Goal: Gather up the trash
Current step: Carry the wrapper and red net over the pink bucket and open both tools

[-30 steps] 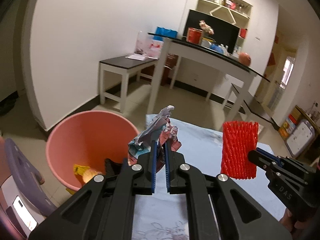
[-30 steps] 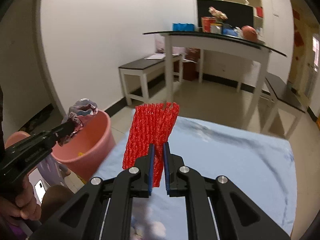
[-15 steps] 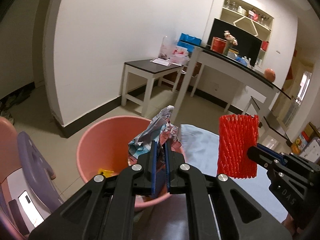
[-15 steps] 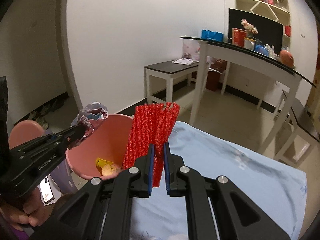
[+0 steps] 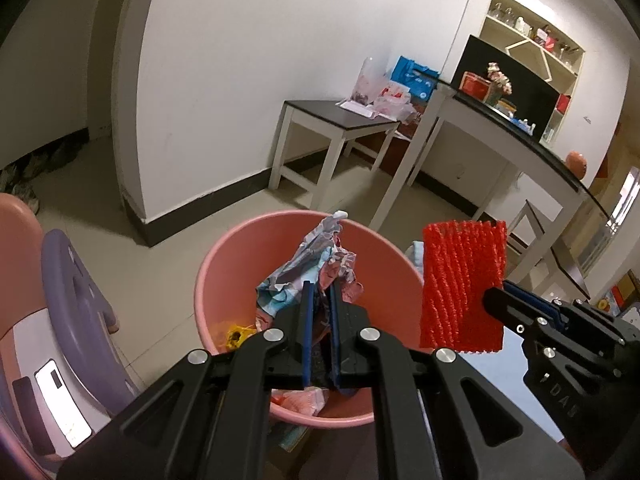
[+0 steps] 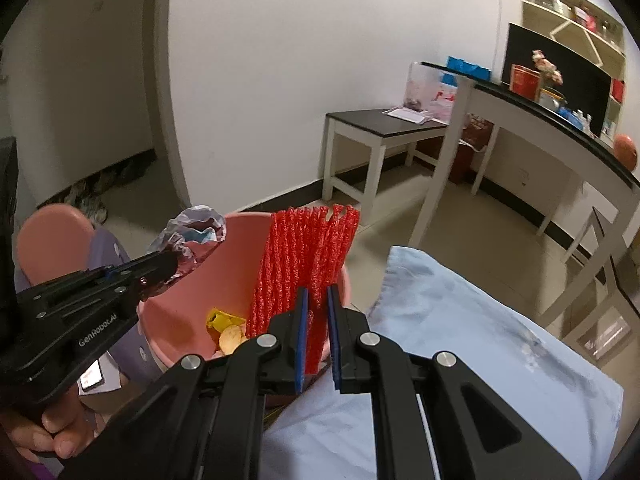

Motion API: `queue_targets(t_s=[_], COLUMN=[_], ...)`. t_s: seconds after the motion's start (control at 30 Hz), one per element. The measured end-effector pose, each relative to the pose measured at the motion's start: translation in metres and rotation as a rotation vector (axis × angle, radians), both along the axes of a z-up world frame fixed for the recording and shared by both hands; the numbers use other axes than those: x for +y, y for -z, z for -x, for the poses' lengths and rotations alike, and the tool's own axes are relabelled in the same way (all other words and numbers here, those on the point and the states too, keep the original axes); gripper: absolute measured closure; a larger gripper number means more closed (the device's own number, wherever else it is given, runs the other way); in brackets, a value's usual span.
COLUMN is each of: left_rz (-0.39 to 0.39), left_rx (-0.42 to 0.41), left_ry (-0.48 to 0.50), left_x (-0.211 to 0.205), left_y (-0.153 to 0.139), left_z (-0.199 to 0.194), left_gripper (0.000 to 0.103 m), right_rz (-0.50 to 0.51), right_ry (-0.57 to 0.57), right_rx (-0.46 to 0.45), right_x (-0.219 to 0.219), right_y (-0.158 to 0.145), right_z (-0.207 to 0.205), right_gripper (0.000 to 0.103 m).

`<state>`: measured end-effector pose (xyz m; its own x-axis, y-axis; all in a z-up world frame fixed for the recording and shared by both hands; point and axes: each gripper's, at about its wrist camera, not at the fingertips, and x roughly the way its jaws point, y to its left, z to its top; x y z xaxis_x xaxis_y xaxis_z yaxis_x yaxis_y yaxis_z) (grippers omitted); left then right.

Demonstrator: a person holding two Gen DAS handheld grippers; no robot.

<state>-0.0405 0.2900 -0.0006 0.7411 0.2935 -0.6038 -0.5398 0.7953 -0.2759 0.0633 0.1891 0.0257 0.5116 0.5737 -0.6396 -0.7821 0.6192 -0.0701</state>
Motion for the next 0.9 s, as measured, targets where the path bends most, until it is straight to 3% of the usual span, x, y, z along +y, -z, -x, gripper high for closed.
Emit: queue_targets(t_s=[0.7,0.8,0.87,0.9], left_rz=[0.007,0.002,0.002,0.003], left_rx=[0.059,0.069,0.073,0.073], left_ry=[-0.031,-0.031,-0.034,-0.036], left_x=[0.025,0.026,0.027,0.027], left_y=[0.024,0.026,0.026,0.026], left_z=[-0.02,-0.022,-0.022,-0.022], left_gripper=[0.096,0.093,0.085,0.076], right_rz=[0.066,0.058,0.054,0.054], right_ry=[-0.03,-0.033,-0.037,-0.038], right_rx=[0.069,0.074,0.079,0.08], right_x=[0.04,0.039,0.039,0.039], right_y=[0.042,0.043,0.043,0.043], right_z=[-0.022,-0.022,-0.021,-0.02], right_gripper=[0.091,0.087,0.086,0.084])
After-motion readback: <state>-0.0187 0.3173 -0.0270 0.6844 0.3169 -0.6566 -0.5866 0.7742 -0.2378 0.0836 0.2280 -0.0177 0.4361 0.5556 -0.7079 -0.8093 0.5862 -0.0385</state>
